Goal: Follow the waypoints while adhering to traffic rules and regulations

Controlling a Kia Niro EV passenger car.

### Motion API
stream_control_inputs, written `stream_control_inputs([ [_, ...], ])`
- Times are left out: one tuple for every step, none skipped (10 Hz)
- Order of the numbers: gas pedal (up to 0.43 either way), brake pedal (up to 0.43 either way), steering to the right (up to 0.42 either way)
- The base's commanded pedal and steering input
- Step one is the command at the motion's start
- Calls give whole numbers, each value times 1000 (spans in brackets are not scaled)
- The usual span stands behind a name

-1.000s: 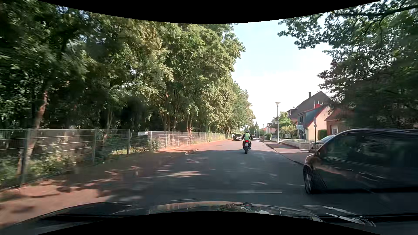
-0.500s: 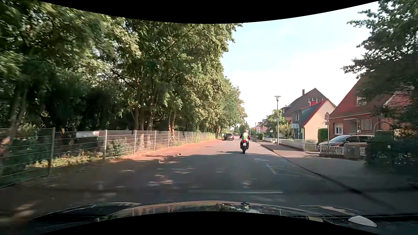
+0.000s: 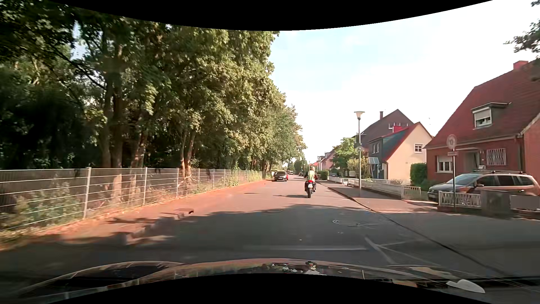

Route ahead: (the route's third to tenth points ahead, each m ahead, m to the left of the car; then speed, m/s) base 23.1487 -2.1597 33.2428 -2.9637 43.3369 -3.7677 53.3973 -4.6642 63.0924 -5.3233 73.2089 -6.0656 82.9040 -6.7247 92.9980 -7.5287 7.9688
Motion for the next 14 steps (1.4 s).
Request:
stream_control_inputs([
  [157, 0, 66],
  [157, 0, 65],
  [157, 0, 65],
  [157, 0, 64],
  [157, 0, 60],
  [157, 0, 56],
  [157, 0, 50],
  [157, 0, 38],
  [157, 0, 26],
  [157, 0, 18],
  [169, 0, 10],
  [169, 0, 4],
  [157, 0, 3],
  [130, 0, 3],
])
